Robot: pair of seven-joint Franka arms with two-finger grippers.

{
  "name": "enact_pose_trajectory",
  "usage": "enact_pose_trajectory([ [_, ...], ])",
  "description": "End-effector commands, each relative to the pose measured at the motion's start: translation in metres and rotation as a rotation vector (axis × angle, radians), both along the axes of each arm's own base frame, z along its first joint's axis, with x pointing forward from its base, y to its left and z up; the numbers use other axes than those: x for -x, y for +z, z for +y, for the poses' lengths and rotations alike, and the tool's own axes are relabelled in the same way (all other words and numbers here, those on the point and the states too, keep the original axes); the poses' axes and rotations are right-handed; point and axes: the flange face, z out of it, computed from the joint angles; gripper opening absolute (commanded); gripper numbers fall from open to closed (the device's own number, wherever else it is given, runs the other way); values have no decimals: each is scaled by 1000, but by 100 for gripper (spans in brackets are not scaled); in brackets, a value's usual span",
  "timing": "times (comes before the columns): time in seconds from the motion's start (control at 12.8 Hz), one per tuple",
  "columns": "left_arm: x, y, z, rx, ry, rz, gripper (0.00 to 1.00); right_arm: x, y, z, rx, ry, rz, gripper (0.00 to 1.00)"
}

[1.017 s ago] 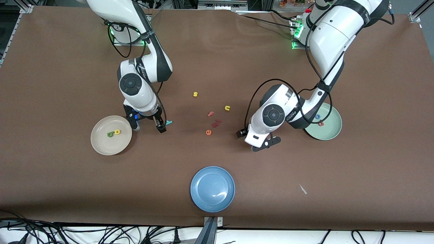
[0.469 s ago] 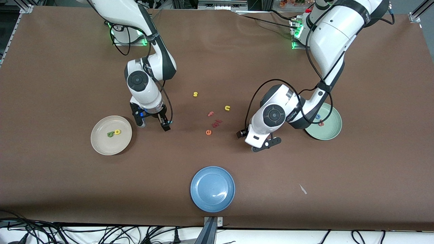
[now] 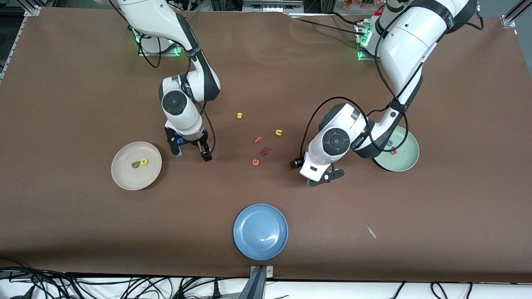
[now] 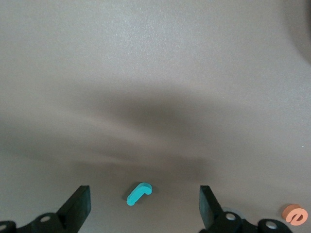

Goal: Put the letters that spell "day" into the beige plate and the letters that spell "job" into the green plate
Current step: 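Grasp the cyan y with the right gripper while the left grasps cyan r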

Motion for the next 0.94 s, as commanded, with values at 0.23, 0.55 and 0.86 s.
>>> enact_pose_trajectory([
  [0.23, -3, 3, -1, -22, -29, -11, 98, 0, -17, 0, -8, -26, 5, 99],
  [0.55, -2, 3, -2, -26, -35, -14, 98, 2, -25, 5, -16, -25, -5, 89],
  [0.86, 1, 1, -5, -32, -43, -4, 94, 3, -27, 7, -15, -20, -2, 65],
])
